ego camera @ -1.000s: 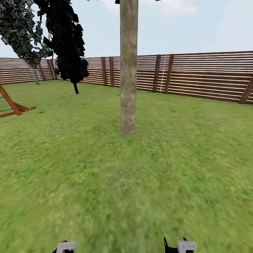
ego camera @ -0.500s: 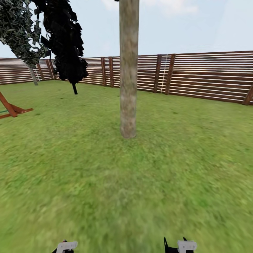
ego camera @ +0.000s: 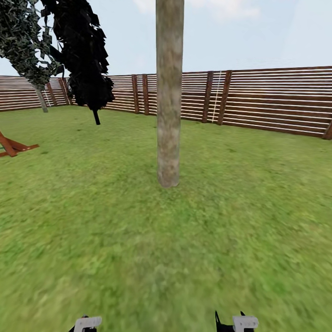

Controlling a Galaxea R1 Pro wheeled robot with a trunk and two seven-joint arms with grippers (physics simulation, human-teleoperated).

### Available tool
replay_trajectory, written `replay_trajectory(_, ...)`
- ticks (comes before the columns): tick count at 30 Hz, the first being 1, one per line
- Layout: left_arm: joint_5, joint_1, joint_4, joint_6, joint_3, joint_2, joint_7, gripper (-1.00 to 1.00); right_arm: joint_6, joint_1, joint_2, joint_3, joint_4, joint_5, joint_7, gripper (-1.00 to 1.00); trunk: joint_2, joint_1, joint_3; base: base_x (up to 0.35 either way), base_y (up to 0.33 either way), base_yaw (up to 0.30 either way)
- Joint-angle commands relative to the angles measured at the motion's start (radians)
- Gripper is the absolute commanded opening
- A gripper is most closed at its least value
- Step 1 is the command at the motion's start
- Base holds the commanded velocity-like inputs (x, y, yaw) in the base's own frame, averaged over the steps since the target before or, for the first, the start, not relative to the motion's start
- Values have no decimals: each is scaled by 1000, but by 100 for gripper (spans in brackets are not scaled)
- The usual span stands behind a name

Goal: In the garden, pick up the pesticide atomizer on the floor and spray pesticide onto both trees until each tree trunk is fully covered.

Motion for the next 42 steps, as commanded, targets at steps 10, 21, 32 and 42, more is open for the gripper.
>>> replay_trajectory(10,0,0,0,0,0,0,-1,-100,0,1,0,0,0,0,-1,100,0,0,0,338,0,0)
replay_trajectory(21,0,0,0,0,0,0,0,-100,0,1,0,0,0,0,-1,100,0,0,0,338,0,0)
replay_trajectory(32,0,0,0,0,0,0,-1,-100,0,1,0,0,0,0,-1,100,0,0,0,338,0,0)
replay_trajectory(42,0,0,0,0,0,0,-1,-100,0,0,0,0,0,0,-1,100,0,0,0,338,0,0)
